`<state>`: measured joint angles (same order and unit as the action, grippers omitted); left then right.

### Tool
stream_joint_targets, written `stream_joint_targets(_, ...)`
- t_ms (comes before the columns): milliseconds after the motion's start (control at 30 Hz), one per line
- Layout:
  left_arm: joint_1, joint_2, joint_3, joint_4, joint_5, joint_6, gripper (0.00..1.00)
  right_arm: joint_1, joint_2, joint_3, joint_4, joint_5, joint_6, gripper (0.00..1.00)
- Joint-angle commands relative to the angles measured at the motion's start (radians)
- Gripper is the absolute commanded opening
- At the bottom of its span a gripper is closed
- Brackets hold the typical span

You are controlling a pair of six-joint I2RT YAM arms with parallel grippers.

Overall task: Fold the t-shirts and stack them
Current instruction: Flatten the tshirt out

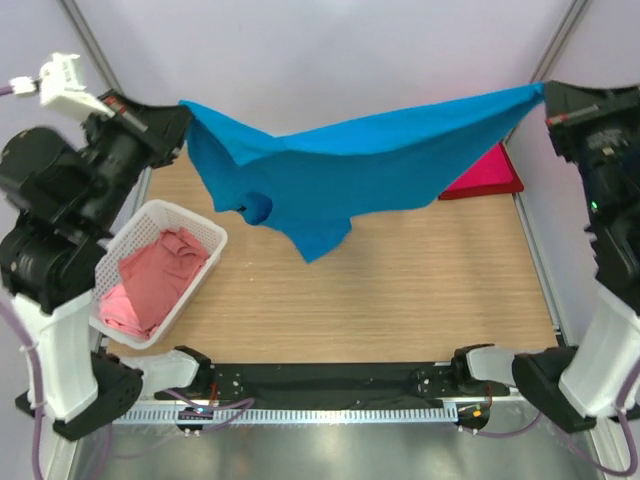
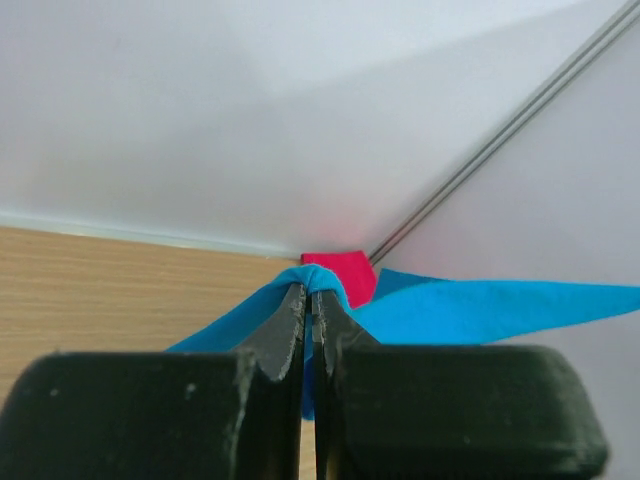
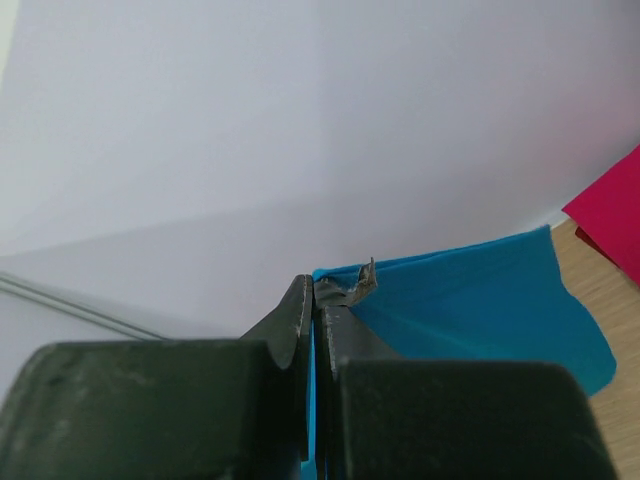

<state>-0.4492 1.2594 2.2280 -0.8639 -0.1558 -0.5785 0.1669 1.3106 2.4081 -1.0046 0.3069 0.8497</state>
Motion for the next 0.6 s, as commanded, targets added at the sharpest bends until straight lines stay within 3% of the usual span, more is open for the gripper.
stream_joint_targets(0, 0.004, -0.13, -0.063, 0.14, 0.015, -0.066, 0.0, -0.003, -0.115, -0.015, -0.007, 0.069, 0.052, 0.01)
stream_joint_targets(100, 0.004, -0.19, -0.083, 0.14, 0.044, -0.081, 0.01, -0.001, -0.197, -0.021, -0.107, 0.136, 0.135, 0.01)
stream_joint_targets(300, 0.004, -0.192, -0.002, 0.138, 0.15, -0.162, 0.0, -0.001, -0.31, -0.011, -0.152, 0.155, 0.186, 0.01)
stream_joint_targets(567, 0.004, -0.152, 0.033, 0.095, 0.173, -0.162, 0.0, 0.0, -0.289, 0.028, -0.14, 0.185, 0.157, 0.01)
